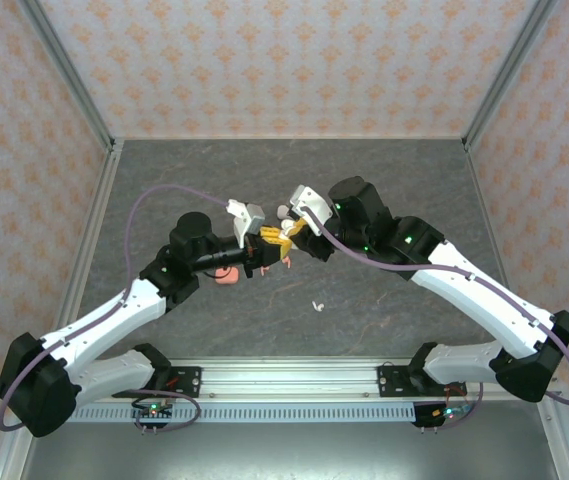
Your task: Insert wireless bluetooth earbuds into charging case
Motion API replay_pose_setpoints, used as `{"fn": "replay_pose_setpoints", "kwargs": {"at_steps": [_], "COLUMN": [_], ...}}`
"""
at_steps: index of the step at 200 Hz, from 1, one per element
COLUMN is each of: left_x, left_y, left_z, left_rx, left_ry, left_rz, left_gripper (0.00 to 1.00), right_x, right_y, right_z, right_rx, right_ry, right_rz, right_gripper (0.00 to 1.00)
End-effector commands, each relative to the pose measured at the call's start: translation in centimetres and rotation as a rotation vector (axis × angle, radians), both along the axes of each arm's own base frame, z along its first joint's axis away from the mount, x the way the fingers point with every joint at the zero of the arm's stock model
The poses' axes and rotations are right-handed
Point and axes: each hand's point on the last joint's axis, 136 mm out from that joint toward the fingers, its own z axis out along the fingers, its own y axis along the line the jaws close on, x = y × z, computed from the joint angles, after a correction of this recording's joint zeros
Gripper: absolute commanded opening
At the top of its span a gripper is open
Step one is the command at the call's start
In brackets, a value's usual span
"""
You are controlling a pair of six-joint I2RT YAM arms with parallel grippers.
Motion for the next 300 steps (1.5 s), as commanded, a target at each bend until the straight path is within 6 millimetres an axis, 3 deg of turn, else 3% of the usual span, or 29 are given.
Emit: {"fn": "replay_pose_setpoints", "kwargs": {"at_steps": [1, 53, 98, 146, 166, 170, 190, 230, 260, 285, 300], "left_x": [-0.3, -0.4, -0.2, 0.1, 0.2, 0.2, 0.3, 0.9, 1.4, 1.6, 1.5], "left_y": [-0.6, -0.7, -0.7, -0.6, -0.5, -0.5, -0.4, 0.1, 1.2, 2.6, 3.3], "left_z": [3.0, 3.0, 3.0, 2.9, 3.0, 3.0, 3.1, 3.5, 4.1, 4.5, 4.5], "left_rx": [-0.047, -0.049, -0.061, -0.081, -0.093, -0.096, -0.107, -0.14, -0.162, -0.178, -0.18], "left_ry": [-0.085, -0.089, -0.093, -0.097, -0.1, -0.102, -0.105, -0.122, -0.15, -0.175, -0.18], "left_rz": [-0.03, -0.036, -0.024, 0.001, 0.007, 0.009, 0.02, 0.072, 0.149, 0.228, 0.262], "left_gripper": [0.0, 0.0, 0.0, 0.0, 0.0, 0.0, 0.0, 0.0, 0.0, 0.0, 0.0], "right_x": [-1.1, -1.7, -2.1, -1.6, -1.1, -1.5, -1.4, 0.2, 1.9, 2.7, 3.0], "right_y": [0.6, 1.5, 1.4, 0.3, 0.1, -0.4, -1.0, -3.0, -5.4, -7.3, -8.2], "right_z": [-0.4, 0.1, 1.5, 5.1, 5.3, 6.2, 7.2, 8.7, 6.0, 1.8, -2.0], "right_rx": [0.007, 0.038, 0.078, 0.239, 0.272, 0.294, 0.333, 0.439, 0.406, 0.368, 0.352], "right_ry": [0.033, 0.072, 0.071, 0.116, 0.145, 0.128, 0.132, 0.16, 0.225, 0.317, 0.4], "right_rz": [0.056, 0.098, 0.102, 0.068, 0.051, 0.05, 0.028, -0.109, -0.303, -0.486, -0.605], "right_gripper": [0.21, 0.27, 0.48, 0.61, 0.66, 0.67, 0.72, 0.82, 0.83, 0.81, 0.78]}}
